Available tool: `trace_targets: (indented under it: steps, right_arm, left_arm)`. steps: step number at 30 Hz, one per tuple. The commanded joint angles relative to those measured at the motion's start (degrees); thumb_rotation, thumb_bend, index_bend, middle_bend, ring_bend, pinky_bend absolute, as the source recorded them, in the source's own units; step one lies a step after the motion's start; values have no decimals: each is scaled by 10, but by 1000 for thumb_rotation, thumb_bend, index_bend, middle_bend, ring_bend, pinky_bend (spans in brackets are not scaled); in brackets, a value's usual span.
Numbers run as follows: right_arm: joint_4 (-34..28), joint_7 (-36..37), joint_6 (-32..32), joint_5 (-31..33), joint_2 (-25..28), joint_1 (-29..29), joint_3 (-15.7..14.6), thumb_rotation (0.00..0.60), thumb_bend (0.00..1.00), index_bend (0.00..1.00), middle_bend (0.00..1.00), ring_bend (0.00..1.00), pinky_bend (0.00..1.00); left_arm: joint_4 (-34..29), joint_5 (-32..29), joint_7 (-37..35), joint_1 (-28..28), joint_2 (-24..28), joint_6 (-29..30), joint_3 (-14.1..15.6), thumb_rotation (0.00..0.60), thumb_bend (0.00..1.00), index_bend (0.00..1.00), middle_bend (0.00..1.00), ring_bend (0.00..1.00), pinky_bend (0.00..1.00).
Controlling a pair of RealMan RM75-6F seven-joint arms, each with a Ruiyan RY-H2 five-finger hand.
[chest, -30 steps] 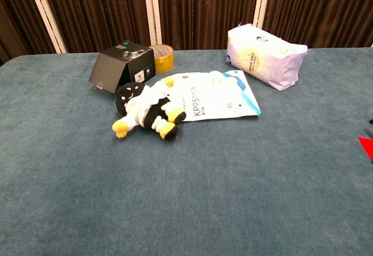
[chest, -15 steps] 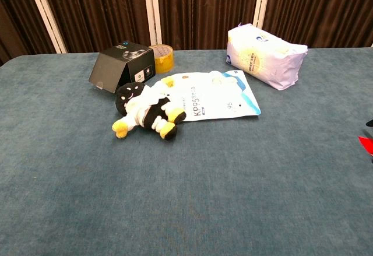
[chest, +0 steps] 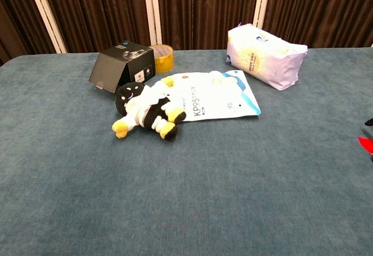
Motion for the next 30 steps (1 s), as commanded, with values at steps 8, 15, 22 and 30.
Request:
trace_targets:
  steps: [8,15,22,30]
  right_arm:
    - [6,4,-7,3,9,6,4,600,592,656,130,0,0]
    - [8,5,-8,4,18,8,6,600,595,659,133,0,0]
    - [12,4,-9,8,30,14,13,600,596,664,135,0,0]
    - [22,2,-21,10,41,33,23,600,596,664,136,0,0]
  left_arm:
    - [0,-3,3,0,0,0,-1,388,12,0,0,0,0]
    - [-1,-4,6,0,-1,-1,-1,388,13,0,0,0,0]
    - [-2,-4,9,0,-2,-2,0,388,13,0,0,0,0]
    - [-2,-5,14,1,-5,0,-1,386,12,0,0,0,0]
